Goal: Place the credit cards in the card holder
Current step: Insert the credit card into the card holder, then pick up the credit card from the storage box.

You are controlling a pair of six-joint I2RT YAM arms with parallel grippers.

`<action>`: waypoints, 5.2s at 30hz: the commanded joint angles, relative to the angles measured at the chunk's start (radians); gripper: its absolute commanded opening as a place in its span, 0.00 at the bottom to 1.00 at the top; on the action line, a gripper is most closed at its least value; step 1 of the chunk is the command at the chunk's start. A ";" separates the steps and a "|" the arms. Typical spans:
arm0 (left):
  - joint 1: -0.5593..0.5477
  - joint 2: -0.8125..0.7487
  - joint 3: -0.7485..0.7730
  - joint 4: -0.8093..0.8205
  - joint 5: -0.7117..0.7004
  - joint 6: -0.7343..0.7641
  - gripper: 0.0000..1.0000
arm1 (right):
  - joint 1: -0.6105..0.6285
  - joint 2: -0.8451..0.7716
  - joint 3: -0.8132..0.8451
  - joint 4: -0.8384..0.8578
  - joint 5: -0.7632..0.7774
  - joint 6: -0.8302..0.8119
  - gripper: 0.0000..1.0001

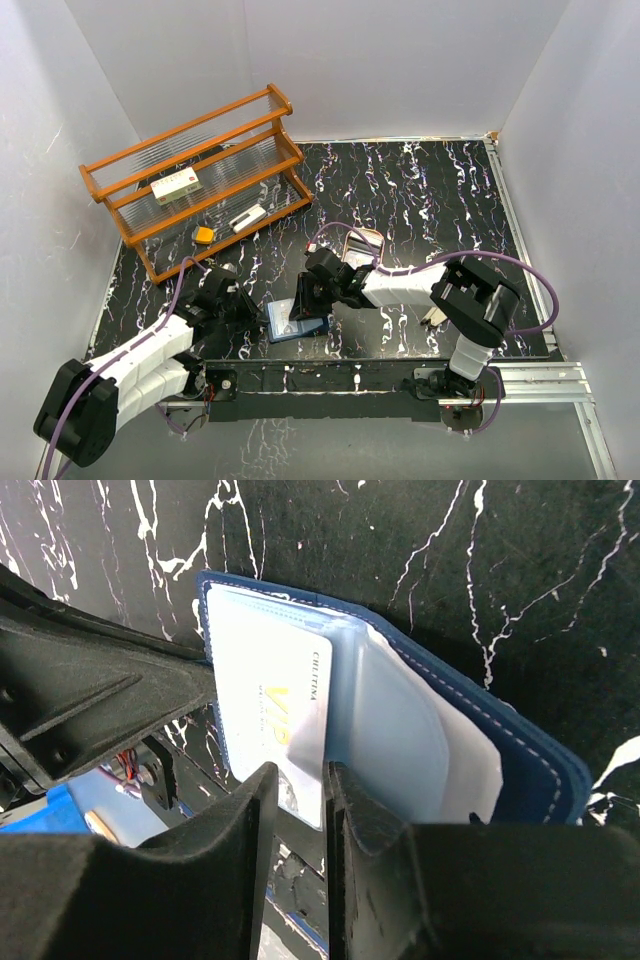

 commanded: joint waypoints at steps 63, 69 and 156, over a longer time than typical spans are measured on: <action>0.001 0.027 0.045 0.059 0.105 0.144 0.00 | -0.388 0.043 0.493 -0.603 0.532 -1.173 0.49; 0.002 0.018 0.061 0.043 0.105 0.147 0.00 | -0.388 -0.005 0.456 -0.564 0.506 -1.244 0.50; 0.002 -0.044 0.043 0.017 0.109 0.116 0.00 | -0.306 -0.075 0.360 -0.539 0.605 -1.248 0.00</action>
